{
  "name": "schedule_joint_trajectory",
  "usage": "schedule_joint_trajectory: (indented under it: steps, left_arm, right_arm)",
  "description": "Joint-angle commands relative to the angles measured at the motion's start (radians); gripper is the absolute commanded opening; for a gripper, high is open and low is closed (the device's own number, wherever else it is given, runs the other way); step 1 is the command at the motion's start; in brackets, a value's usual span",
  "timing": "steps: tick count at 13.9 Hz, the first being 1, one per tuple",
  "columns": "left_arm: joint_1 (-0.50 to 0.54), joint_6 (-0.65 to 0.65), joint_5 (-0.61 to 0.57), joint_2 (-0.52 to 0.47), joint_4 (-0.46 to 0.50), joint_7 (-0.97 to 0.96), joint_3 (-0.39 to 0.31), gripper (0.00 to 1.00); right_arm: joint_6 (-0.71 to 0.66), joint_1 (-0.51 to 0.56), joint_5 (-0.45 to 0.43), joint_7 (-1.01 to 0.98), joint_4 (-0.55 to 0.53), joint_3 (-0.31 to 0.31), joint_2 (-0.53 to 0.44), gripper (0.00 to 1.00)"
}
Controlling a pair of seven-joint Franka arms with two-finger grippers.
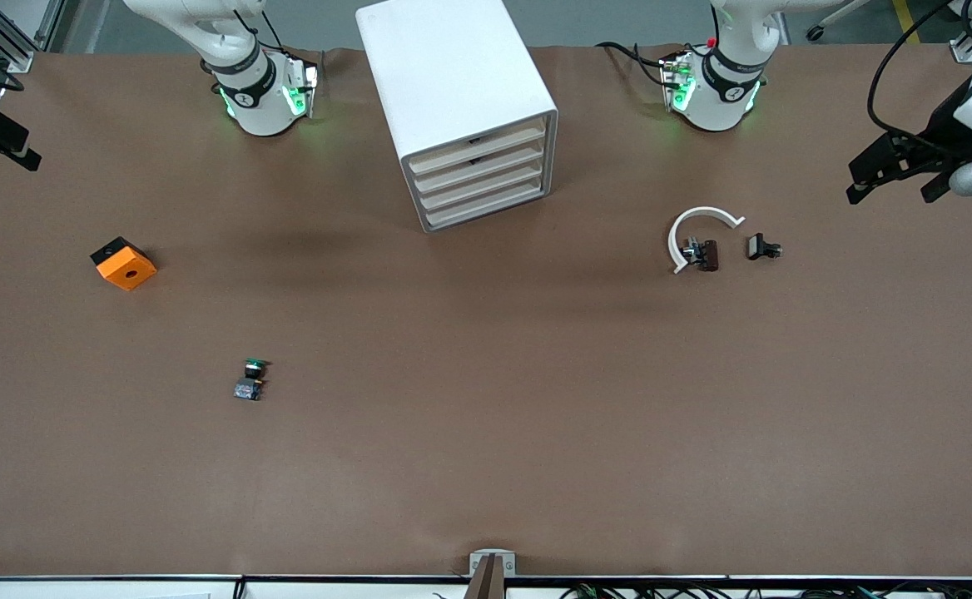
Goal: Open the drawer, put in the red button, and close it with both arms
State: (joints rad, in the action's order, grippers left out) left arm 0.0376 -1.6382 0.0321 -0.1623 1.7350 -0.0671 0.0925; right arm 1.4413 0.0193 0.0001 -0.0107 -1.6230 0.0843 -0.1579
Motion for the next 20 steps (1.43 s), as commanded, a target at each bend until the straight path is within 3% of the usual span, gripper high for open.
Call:
schedule_joint_trajectory:
  steps: [1,20]
  left_arm:
    - [-0.004,0.037,-0.012,0.04,-0.055,0.029,-0.007,1.0]
    - [-0.007,0.077,-0.014,0.04,-0.055,0.02,-0.004,1.0]
  right_arm:
    - [-0.009,0.007,0.012,0.005,-0.009,-0.005,-0.018,1.0]
    - [-0.01,0.002,-0.003,0.002,0.035,-0.006,0.001,1.0]
